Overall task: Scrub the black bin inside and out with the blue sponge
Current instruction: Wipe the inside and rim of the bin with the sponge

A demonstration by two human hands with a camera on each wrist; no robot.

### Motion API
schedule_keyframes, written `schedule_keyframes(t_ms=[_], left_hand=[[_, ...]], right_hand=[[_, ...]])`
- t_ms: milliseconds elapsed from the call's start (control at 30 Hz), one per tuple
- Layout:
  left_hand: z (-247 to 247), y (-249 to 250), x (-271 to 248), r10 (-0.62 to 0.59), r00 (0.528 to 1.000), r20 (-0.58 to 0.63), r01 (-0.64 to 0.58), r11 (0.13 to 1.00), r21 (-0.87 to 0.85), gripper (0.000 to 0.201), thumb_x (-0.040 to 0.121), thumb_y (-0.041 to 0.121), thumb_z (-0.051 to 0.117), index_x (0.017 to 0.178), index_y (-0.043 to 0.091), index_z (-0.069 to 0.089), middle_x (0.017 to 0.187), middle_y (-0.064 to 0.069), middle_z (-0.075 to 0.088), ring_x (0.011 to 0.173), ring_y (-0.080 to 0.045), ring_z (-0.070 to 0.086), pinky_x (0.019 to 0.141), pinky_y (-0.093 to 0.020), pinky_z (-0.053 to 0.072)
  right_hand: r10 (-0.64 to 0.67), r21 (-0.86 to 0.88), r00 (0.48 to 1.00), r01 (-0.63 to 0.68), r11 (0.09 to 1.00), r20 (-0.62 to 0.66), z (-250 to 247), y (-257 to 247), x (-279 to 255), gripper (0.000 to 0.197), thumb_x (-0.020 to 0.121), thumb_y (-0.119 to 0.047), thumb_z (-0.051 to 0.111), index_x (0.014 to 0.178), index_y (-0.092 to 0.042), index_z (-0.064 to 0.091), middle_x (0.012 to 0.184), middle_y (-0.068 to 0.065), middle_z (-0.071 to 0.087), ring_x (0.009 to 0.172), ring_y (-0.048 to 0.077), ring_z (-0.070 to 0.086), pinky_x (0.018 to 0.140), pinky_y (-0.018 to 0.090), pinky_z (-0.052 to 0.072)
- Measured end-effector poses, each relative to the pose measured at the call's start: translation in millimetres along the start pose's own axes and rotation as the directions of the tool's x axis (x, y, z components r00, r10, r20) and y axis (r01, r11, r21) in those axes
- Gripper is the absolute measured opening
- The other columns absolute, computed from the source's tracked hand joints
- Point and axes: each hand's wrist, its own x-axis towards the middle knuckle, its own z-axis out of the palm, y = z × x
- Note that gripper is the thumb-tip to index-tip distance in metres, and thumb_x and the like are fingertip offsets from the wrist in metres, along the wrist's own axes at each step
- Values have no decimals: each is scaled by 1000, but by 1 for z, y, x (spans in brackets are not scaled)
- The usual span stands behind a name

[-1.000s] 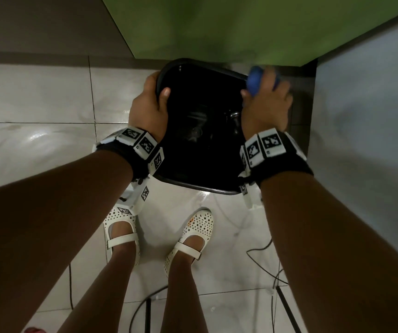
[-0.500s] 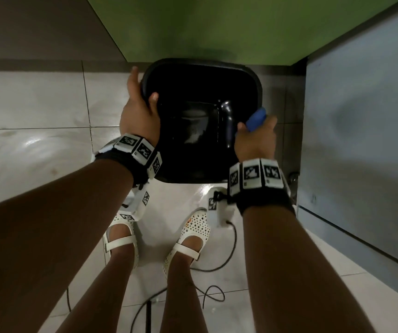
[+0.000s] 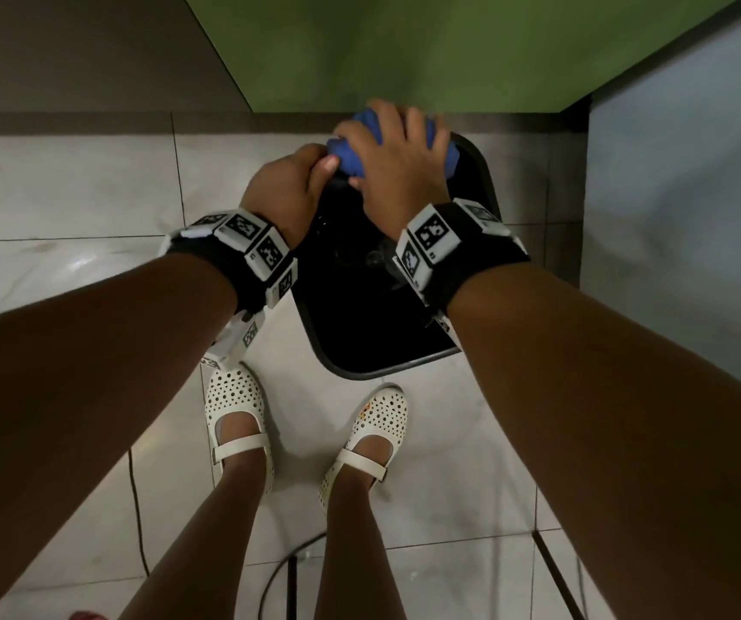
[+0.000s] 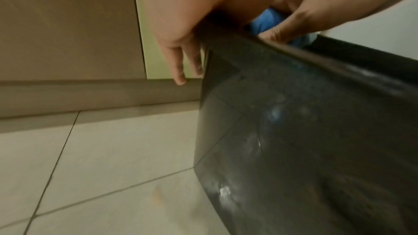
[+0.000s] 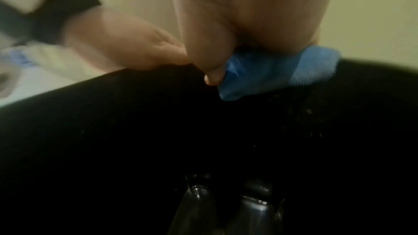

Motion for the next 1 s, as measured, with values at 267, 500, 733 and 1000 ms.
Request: schedule_keyframes(t_ms=[267, 500, 733, 1000], left_hand=[[6, -6, 1, -31, 994, -100, 19, 992, -125, 32, 95, 31, 42, 101, 4, 59, 95, -23, 66, 88, -34, 60, 69, -25, 37], [9, -6, 1, -17, 992, -125, 6, 996, -89, 33, 95, 34, 41, 100, 6, 58, 90, -20, 67, 84, -33, 60, 67, -25, 36], [15, -5, -18, -14, 993, -115, 16, 1000, 15, 38, 96, 39, 35, 104, 8, 54, 96, -19, 65, 88, -36, 58, 68, -34, 39], [2, 6, -4, 58, 984, 169, -81, 988, 132, 44, 95, 40, 36, 116, 4, 50, 110, -26, 61, 102, -39, 56, 74, -35, 37]], right_hand=[[110, 22, 993, -110, 994, -30, -1, 7, 0, 53, 85, -31, 59, 134, -30, 39, 136, 4, 40, 129, 28, 32, 112, 60, 10], [473, 166, 876, -482, 861, 92, -12, 37, -11, 50, 92, -33, 51, 136, -25, 30, 140, 13, 33, 128, 34, 35, 105, 54, 33], [626, 486, 758, -624, 612, 185, -11, 44, -30, 44, 90, -24, 54, 130, -17, 35, 130, 11, 39, 114, 31, 49, 94, 44, 47], [293, 255, 954, -299, 919, 63, -7, 12, -5, 52, 88, -32, 58, 136, -34, 37, 137, 3, 43, 124, 28, 41, 98, 43, 37]])
